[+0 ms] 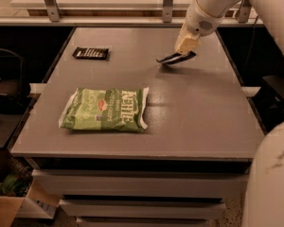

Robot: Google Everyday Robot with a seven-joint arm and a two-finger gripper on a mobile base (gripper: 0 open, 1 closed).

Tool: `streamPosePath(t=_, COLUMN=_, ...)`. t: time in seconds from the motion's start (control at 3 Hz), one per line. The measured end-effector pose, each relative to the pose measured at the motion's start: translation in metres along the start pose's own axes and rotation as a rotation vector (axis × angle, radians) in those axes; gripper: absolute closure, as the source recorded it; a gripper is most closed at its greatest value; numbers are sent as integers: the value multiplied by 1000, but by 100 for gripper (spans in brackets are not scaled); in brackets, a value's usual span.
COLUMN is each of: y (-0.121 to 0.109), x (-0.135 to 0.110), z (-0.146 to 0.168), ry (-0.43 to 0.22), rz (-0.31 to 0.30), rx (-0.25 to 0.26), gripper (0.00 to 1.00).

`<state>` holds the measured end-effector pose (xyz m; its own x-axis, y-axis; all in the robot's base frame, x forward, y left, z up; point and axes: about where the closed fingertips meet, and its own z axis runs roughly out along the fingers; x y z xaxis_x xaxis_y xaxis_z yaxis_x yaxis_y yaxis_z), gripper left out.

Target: Move rxbar blueberry near green jalapeno chip bag

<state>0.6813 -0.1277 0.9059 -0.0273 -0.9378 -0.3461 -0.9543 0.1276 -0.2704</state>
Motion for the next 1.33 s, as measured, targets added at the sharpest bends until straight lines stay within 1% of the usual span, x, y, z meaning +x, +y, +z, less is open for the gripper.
streamPosePath(t=0.33, y=13, x=-29, z=-12, ry=-55, rz=-93, rx=4, gripper=100)
streamPosePath(t=0.67, y=20, x=-52, z=-22, ry=-105, rz=-165, rx=16, gripper=100)
streamPosePath(t=1.0, y=23, x=-68, z=-28, ry=-140, rz=-216, rx=18, gripper=100)
streamPosePath(t=1.33, y=25, x=-70, z=-26, ry=-153, rz=-223, rx=11, gripper=100)
